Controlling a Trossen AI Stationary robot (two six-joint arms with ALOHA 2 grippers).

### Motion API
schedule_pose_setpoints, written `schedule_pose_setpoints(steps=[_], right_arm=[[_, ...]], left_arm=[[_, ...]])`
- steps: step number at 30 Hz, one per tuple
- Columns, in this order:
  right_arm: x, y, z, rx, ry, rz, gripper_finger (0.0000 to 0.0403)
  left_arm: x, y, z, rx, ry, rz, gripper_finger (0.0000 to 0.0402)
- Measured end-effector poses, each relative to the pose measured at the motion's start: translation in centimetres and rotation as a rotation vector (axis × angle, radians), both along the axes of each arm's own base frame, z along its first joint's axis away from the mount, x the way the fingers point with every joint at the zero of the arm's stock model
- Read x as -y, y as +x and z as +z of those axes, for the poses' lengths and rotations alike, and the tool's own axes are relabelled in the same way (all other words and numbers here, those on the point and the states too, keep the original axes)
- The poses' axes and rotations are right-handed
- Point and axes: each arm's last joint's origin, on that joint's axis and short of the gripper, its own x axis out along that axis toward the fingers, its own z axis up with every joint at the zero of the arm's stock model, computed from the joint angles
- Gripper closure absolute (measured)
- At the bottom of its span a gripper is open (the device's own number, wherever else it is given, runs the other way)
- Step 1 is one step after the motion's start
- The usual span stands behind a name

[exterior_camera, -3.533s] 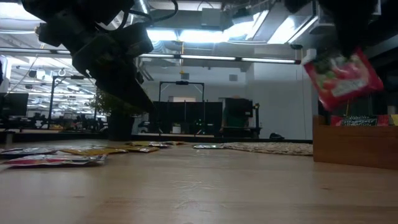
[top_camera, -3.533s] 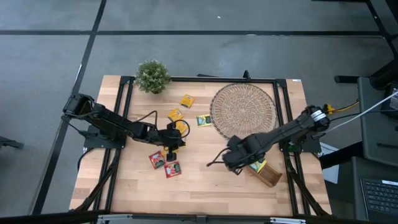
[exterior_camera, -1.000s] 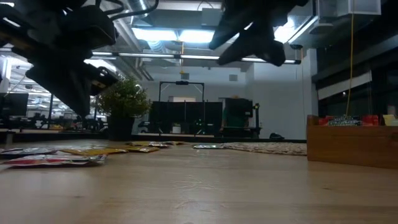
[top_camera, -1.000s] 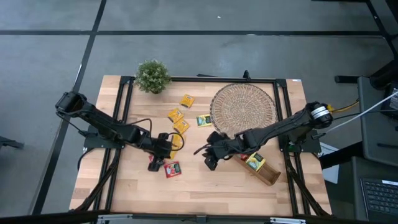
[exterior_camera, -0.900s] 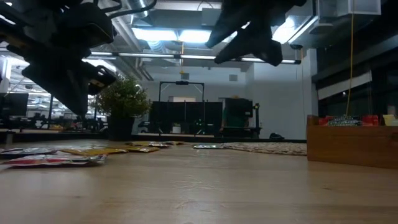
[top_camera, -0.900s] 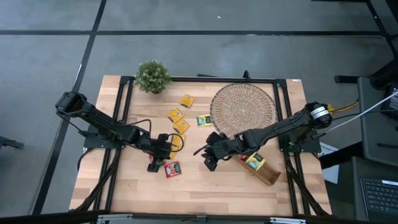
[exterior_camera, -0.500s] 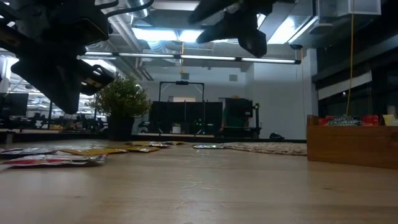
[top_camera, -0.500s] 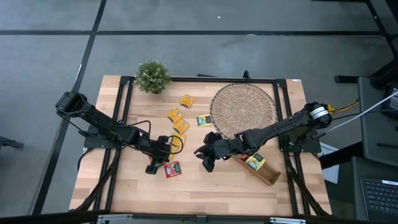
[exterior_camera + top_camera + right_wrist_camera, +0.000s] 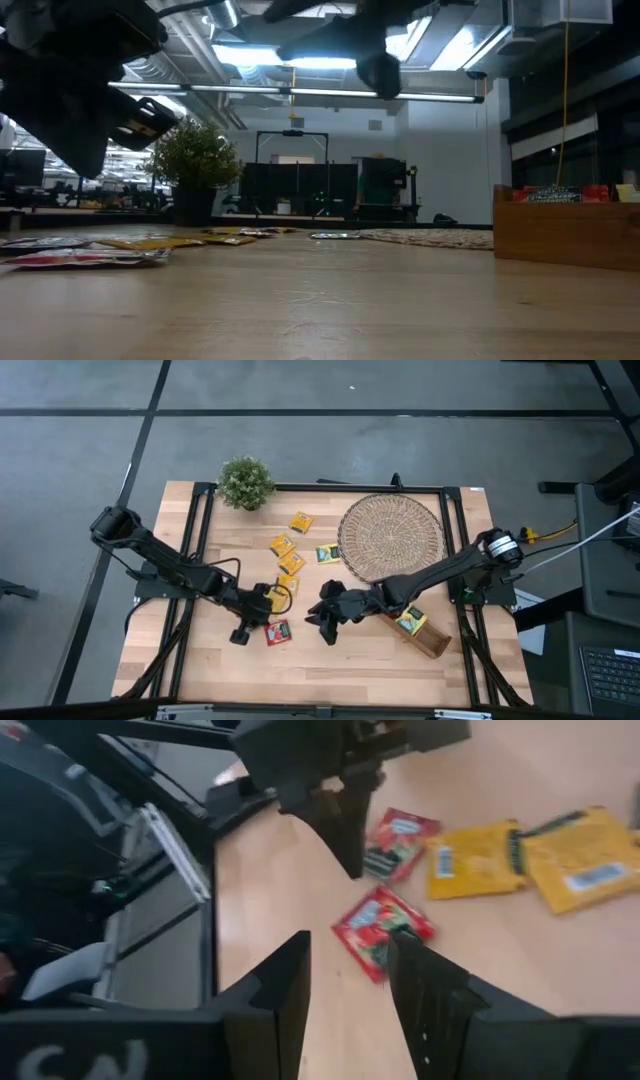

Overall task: Pick & Place Tea
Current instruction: Put the bottom red tea bag into the left slot of the wooden organizer

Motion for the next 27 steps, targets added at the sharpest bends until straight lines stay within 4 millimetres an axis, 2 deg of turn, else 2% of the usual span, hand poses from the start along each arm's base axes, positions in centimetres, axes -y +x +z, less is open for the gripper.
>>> schedule_pose_setpoints(steps=[7, 11, 19, 23, 27], right_arm=[[-1.0, 0.9, -1.2, 0.039, 0.074, 0.008, 0.0267], [-1.5, 0.8, -1.2, 0.045, 0.113, 0.004, 0.0267], [-2.2, 0.6, -1.2, 0.041, 0.174, -0.007, 0.0267], [-2.3, 0.5, -1.2, 0.032, 0.22, -0.026, 0.0267], [-2.4, 0.3, -1.6, -0.024, 0.261, -0.042, 0.0267]], left_arm=[[1.1, -0.4, -0.1, 0.009, 0.015, -0.018, 0.04], [1.2, -0.3, -0.7, 0.0, 0.062, -0.015, 0.0399], [1.6, 0.5, -4.0, -0.107, 0.119, -0.013, 0.04], [2.0, 1.2, -5.4, -0.131, 0.099, 0.032, 0.0399], [2.3, 1.8, -6.0, -0.122, 0.045, 0.101, 0.04]])
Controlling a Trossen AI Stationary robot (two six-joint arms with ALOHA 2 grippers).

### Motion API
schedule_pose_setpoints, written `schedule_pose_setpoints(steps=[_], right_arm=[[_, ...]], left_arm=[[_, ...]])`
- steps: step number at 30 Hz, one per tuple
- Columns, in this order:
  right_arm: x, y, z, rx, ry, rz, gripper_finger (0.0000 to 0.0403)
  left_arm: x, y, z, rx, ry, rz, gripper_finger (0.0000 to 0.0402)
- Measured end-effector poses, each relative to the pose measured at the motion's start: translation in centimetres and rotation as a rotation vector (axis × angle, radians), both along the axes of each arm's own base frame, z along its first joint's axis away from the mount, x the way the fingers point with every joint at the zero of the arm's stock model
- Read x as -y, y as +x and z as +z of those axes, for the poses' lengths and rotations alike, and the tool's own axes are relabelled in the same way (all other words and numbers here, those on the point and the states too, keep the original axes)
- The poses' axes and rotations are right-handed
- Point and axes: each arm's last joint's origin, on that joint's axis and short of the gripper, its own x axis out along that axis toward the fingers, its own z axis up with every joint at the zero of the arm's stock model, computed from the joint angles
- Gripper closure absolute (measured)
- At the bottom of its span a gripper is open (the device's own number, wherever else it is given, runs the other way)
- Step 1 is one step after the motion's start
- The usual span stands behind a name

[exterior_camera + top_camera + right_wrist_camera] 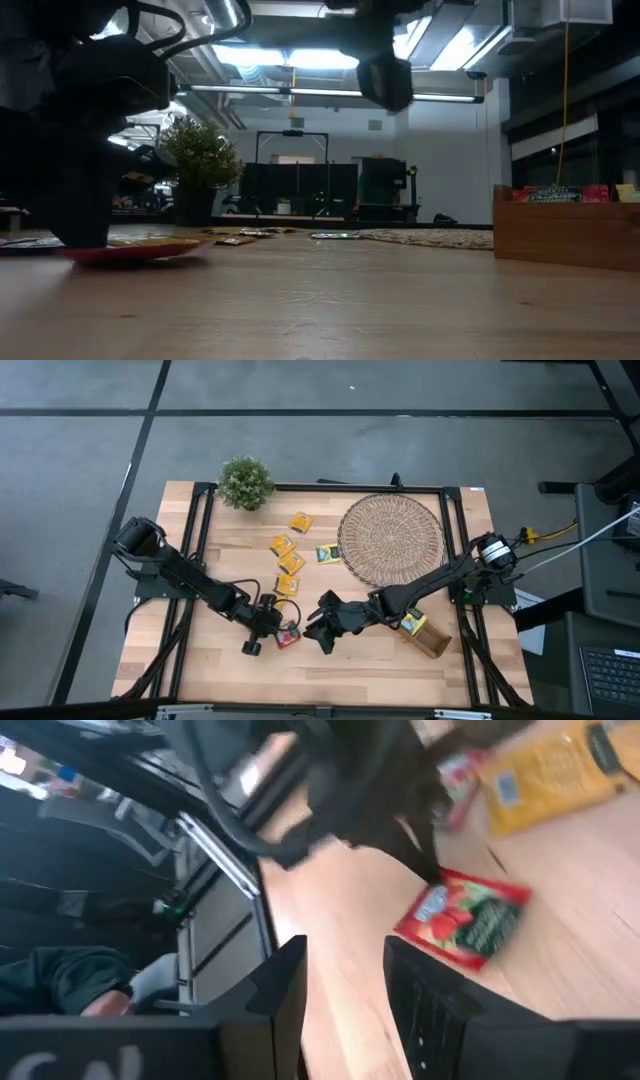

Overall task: Pick & Place Tea
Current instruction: Put the bottom red tea bag into the left slot of the wooden organizer

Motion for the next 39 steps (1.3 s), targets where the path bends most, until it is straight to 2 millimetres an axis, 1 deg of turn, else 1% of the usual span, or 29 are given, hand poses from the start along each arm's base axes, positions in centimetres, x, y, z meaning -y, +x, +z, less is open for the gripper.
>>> schedule_pose_setpoints(steps=[5, 8, 11, 17, 22, 31, 39], right_arm=[[0.1, -0.6, -1.1, -0.156, 0.085, -0.02, 0.0267], [0.3, -0.7, -1.5, -0.207, 0.112, -0.034, 0.0267], [0.5, -0.5, -2.2, -0.235, 0.139, -0.03, 0.0267], [1.5, 0.5, -5.0, -0.327, 0.161, -0.002, 0.0267], [2.5, 1.1, -6.4, -0.35, 0.146, -0.004, 0.0267], [4.1, 1.6, -6.6, -0.343, 0.122, -0.022, 0.0267], [5.3, 1.9, -7.0, -0.363, 0.133, -0.032, 0.0267]], left_arm=[[0.2, 0.2, -0.1, 0.03, -0.04, 0.07, 0.04], [0.2, 0.3, -0.1, 0.037, -0.053, 0.121, 0.0399], [0.1, 0.4, -0.1, 0.063, -0.049, 0.159, 0.0399], [0.1, 0.7, 0.0, 0.115, -0.025, 0.195, 0.0399], [0.1, 0.8, 0.1, 0.13, -0.026, 0.207, 0.0399], [0.1, 1.0, 0.2, 0.161, -0.033, 0.219, 0.0399], [-0.8, 1.5, 0.3, 0.168, -0.026, 0.25, 0.0399]])
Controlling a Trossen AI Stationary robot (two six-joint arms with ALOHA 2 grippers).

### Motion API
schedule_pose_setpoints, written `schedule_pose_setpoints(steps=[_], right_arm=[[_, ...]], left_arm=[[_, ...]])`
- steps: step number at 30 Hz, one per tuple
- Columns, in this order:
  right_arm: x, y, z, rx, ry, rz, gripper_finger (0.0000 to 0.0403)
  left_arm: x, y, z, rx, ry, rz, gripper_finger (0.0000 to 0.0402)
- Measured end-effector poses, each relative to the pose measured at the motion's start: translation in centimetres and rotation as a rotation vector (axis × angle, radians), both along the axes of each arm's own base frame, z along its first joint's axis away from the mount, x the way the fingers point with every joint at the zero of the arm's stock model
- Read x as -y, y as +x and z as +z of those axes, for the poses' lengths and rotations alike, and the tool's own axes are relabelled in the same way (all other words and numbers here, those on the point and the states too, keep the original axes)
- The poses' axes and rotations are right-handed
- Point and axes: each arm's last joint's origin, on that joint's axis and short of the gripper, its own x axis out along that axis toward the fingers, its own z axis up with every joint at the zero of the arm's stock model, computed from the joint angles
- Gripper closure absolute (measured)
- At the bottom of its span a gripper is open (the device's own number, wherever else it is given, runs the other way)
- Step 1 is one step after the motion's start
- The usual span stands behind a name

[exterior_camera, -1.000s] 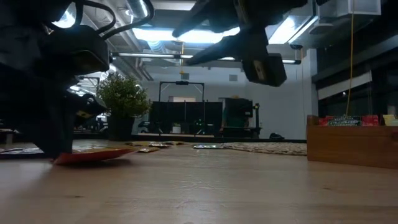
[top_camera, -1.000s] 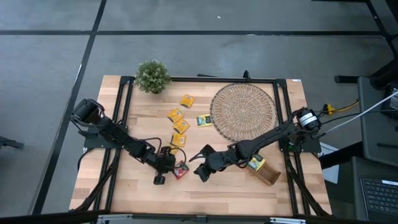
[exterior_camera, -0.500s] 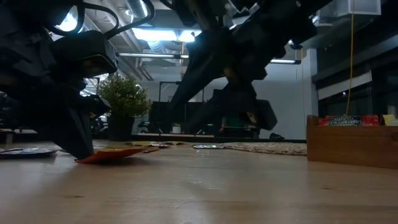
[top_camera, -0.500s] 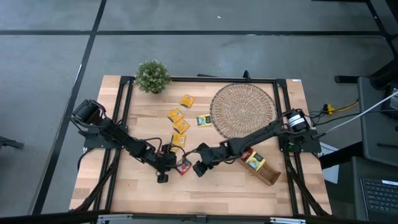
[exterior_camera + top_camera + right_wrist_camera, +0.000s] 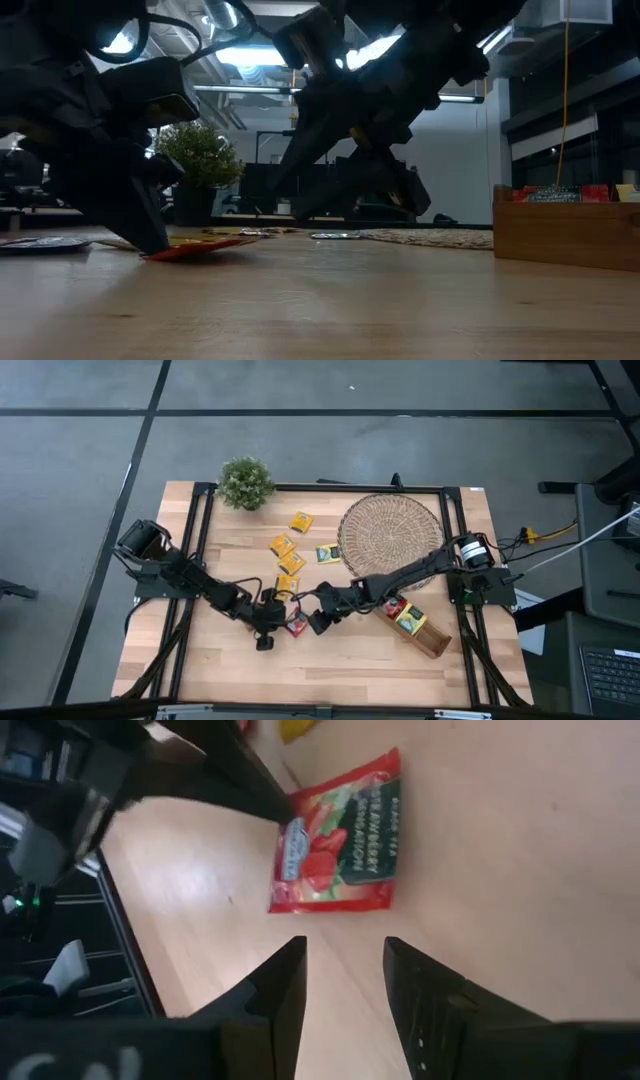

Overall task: Pick & Place Tea
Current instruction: Put the bottom red tea bag into the left slot of the wooden organizer

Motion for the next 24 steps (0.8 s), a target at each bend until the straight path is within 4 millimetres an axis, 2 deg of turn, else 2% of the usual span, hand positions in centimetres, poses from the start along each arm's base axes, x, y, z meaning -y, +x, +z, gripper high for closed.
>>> schedule_pose_setpoints(steps=[11, 24], right_arm=[[2.4, 0.4, -0.6, -0.041, 0.017, -0.032, 0.0267], [4.3, 0.6, -1.2, -0.068, 0.022, -0.041, 0.0267]], left_arm=[[-0.6, 0.3, 0.0, 0.01, 0.015, 0.027, 0.0399], [-1.5, 1.2, 0.5, 0.075, 0.025, 0.055, 0.0399]])
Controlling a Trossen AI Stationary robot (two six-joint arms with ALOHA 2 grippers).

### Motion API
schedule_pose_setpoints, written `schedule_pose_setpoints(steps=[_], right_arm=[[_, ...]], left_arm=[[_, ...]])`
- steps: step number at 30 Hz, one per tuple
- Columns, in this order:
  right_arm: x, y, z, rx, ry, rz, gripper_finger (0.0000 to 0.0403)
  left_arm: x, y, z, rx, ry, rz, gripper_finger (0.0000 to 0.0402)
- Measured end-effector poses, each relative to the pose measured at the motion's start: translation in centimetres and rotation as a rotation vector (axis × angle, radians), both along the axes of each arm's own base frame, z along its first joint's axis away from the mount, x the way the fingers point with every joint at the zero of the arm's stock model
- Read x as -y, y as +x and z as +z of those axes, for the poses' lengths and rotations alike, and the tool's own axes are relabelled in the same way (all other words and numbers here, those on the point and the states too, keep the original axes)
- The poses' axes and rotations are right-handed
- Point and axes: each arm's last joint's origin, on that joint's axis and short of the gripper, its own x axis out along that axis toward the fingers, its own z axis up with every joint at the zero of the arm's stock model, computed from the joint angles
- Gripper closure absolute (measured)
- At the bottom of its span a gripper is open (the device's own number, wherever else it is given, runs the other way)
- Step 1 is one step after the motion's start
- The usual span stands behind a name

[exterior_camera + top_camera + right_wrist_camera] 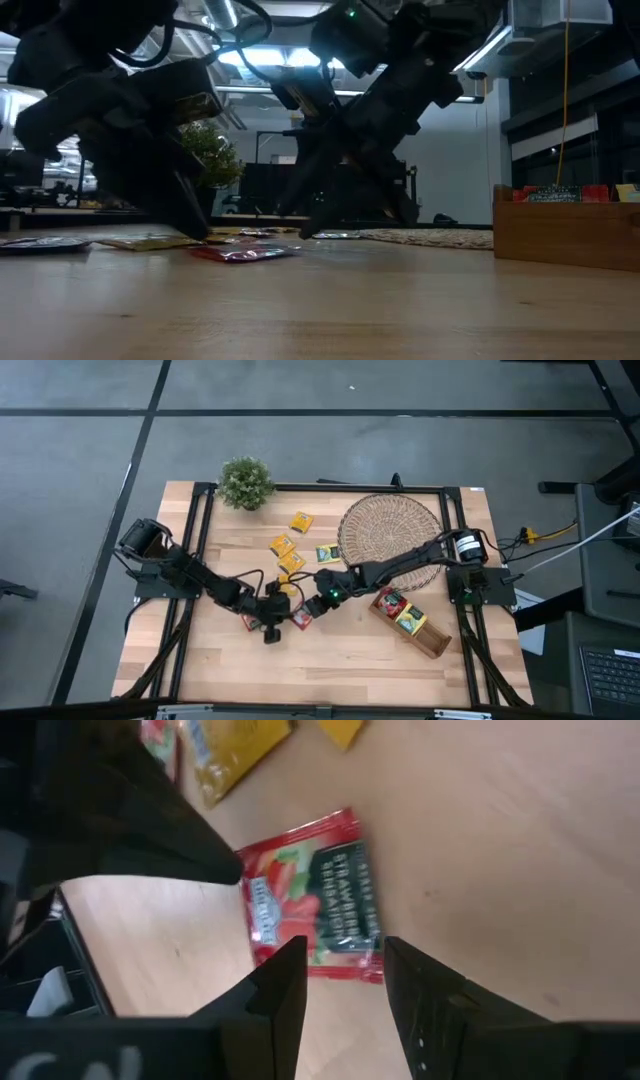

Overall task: Pick & Place Tea
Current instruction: Put the bottom red tea bag into the left slot of the wooden organizer

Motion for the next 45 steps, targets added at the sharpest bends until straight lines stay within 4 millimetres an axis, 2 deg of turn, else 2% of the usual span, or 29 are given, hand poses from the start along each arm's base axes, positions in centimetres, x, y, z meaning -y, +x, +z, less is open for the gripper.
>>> schedule_pose_setpoints(steps=[4, 14, 28, 32, 41, 45], right_arm=[[0.3, -0.1, -0.1, -0.02, 0.001, -0.004, 0.0267], [0.3, -0.2, -0.2, -0.036, 0.015, 0.007, 0.0267], [0.1, -0.5, -0.3, -0.079, 0.088, 0.034, 0.0269], [0.1, -0.5, -0.3, -0.077, 0.083, 0.039, 0.0291], [0.2, -0.4, -0.3, -0.051, 0.022, 0.075, 0.0391], [0.2, -0.4, -0.3, -0.044, 0.008, 0.092, 0.0394]], left_arm=[[-0.4, 0.2, -0.2, -0.014, -0.019, -0.003, 0.04], [0.0, 0.9, -2.5, -0.063, -0.067, -0.011, 0.0399], [-0.4, 1.3, -2.6, 0.008, -0.012, 0.043, 0.0399], [-0.4, 1.4, -2.6, 0.027, -0.005, 0.045, 0.04], [-0.4, 1.4, -2.5, 0.031, -0.002, 0.034, 0.0399], [-0.3, 1.4, -2.5, 0.023, -0.018, 0.0, 0.0395]])
